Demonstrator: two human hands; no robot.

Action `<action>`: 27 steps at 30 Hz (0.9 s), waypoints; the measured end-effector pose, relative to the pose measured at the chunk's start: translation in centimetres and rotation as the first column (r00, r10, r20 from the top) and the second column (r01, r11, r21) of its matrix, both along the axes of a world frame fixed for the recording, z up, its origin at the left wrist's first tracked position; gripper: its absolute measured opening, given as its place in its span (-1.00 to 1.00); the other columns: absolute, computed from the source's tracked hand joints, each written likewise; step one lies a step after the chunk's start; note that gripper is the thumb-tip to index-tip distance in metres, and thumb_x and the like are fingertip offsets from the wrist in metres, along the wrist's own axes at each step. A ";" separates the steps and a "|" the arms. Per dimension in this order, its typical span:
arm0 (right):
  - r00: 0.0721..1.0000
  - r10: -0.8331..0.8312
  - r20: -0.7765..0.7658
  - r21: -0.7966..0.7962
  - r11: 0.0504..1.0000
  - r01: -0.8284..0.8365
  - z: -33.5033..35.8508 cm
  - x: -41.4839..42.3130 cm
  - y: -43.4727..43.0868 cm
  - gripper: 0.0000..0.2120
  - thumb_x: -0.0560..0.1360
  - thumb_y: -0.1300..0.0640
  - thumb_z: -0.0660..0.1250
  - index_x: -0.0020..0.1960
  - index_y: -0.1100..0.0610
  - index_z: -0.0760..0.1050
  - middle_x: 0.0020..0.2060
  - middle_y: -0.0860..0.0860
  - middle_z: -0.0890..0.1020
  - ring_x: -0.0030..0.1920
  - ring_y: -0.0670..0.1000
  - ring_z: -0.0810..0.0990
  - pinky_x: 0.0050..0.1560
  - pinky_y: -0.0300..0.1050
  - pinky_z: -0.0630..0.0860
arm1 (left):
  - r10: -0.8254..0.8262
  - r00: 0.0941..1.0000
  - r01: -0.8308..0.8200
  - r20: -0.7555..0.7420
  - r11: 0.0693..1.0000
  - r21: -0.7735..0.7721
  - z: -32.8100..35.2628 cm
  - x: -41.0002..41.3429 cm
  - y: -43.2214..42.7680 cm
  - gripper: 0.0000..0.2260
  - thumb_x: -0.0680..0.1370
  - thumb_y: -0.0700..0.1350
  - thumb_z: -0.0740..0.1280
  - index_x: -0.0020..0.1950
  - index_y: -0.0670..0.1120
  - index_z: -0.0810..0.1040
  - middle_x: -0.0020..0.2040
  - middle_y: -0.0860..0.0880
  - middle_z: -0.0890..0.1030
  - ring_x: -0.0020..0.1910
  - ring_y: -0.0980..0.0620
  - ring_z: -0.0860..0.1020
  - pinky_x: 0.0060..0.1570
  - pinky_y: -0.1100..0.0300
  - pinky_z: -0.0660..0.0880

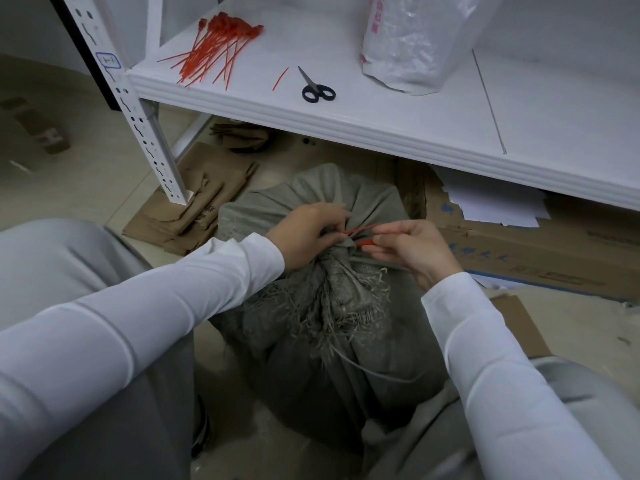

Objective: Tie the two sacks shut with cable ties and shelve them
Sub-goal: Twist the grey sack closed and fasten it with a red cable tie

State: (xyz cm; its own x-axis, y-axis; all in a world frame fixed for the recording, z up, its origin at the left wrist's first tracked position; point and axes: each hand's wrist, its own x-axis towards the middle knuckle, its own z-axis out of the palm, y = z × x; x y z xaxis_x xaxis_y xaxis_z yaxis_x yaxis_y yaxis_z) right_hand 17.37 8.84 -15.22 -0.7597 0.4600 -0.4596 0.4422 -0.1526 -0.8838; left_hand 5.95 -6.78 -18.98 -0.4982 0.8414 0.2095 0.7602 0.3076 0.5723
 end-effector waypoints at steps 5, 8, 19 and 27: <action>0.999 -0.040 -0.035 -0.086 0.996 0.037 -0.1 0.0 0.1 -0.80 0.60 0.39 0.19 0.16 0.37 0.52 -0.02 0.29 0.66 -0.14 0.00 0.72 -0.15 -0.20 0.66 | 0.010 0.988 -0.007 0.155 1.000 -0.016 -0.2 0.0 0.1 -0.78 0.58 -0.12 0.28 -0.20 -0.22 0.42 -0.30 -0.10 0.52 -0.30 -0.01 0.46 -0.24 0.12 0.36; 0.997 -0.048 -0.056 -0.105 0.994 0.042 0.0 0.0 0.2 -0.80 0.61 0.34 0.19 0.16 0.35 0.53 -0.04 0.24 0.68 -0.09 0.04 0.72 -0.09 -0.17 0.66 | 0.006 0.971 -0.011 0.238 1.000 0.017 -0.2 0.2 0.4 -0.74 0.58 -0.09 0.25 -0.25 -0.18 0.37 -0.31 -0.11 0.44 -0.32 0.03 0.38 -0.25 0.14 0.30; 0.986 -0.026 -0.165 -0.135 0.991 0.004 0.2 0.0 -0.5 -0.83 0.62 0.23 0.22 0.15 0.30 0.45 0.02 0.21 0.68 -0.02 0.04 0.70 0.07 -0.12 0.60 | 0.067 0.833 -0.090 0.549 0.996 0.015 -0.4 0.5 1.3 -0.73 0.59 -0.16 0.26 -0.32 -0.16 0.40 -0.24 -0.05 0.37 -0.23 0.08 0.38 -0.09 0.14 0.28; 0.987 -0.029 -0.155 -0.117 0.993 0.011 -0.2 0.0 -0.2 -0.87 0.62 0.23 0.23 0.10 0.28 0.47 0.01 0.20 0.69 -0.02 0.08 0.71 0.04 -0.12 0.61 | 0.082 0.727 -0.147 0.682 0.988 0.038 -0.2 0.7 1.4 -0.79 0.51 -0.10 0.28 -0.32 -0.11 0.45 -0.33 0.04 0.42 -0.29 0.13 0.40 -0.12 0.17 0.32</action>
State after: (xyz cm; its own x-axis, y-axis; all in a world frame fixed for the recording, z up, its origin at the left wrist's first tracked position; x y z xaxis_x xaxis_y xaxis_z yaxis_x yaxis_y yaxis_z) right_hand 17.35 8.62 -15.44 -0.8177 0.4266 -0.3864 0.2957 -0.2647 -0.9179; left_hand 6.69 -5.39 -19.17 -0.6265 0.7639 -0.1544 0.1238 0.2932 0.9480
